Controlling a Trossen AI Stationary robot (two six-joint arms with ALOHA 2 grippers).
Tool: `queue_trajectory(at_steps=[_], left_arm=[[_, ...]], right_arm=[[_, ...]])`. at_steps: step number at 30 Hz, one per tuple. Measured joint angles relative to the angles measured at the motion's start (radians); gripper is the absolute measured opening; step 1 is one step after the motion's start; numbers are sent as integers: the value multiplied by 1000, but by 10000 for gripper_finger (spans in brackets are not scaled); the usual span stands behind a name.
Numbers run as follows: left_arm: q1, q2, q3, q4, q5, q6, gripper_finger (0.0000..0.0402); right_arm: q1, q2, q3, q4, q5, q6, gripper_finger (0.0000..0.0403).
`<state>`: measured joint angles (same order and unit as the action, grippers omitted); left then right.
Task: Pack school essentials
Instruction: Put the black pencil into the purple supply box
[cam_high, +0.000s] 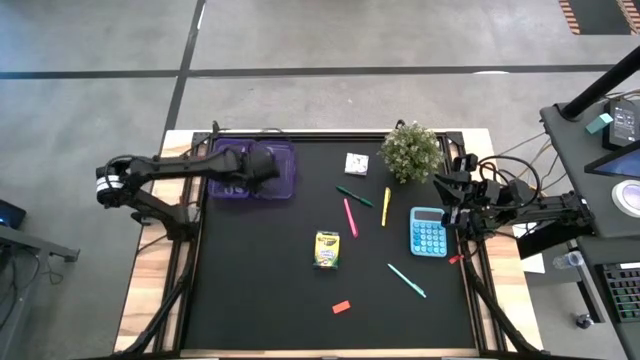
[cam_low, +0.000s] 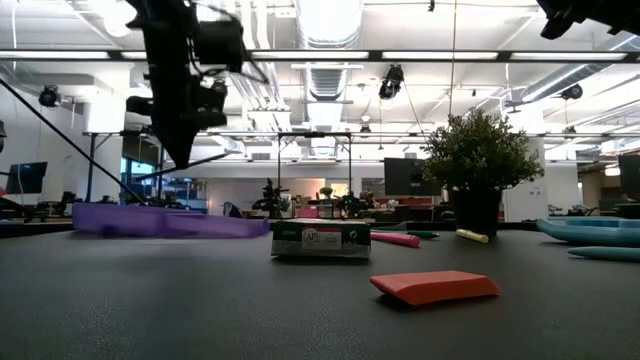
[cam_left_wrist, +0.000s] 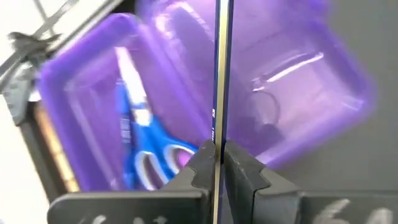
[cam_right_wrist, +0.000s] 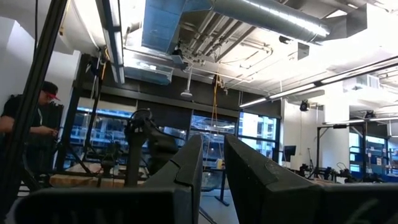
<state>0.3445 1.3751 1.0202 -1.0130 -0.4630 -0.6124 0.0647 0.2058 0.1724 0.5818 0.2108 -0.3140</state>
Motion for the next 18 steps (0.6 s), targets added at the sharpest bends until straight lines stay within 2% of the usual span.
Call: queue_trajectory(at_steps=[9,18], left_arm=[[237,87,-15,-3,-44,84,1],[371,197,-14,-32,-10,68,1]], right_arm=[[0,0,0,0,0,-4,57],[0,0,0,0,0,-5,57]])
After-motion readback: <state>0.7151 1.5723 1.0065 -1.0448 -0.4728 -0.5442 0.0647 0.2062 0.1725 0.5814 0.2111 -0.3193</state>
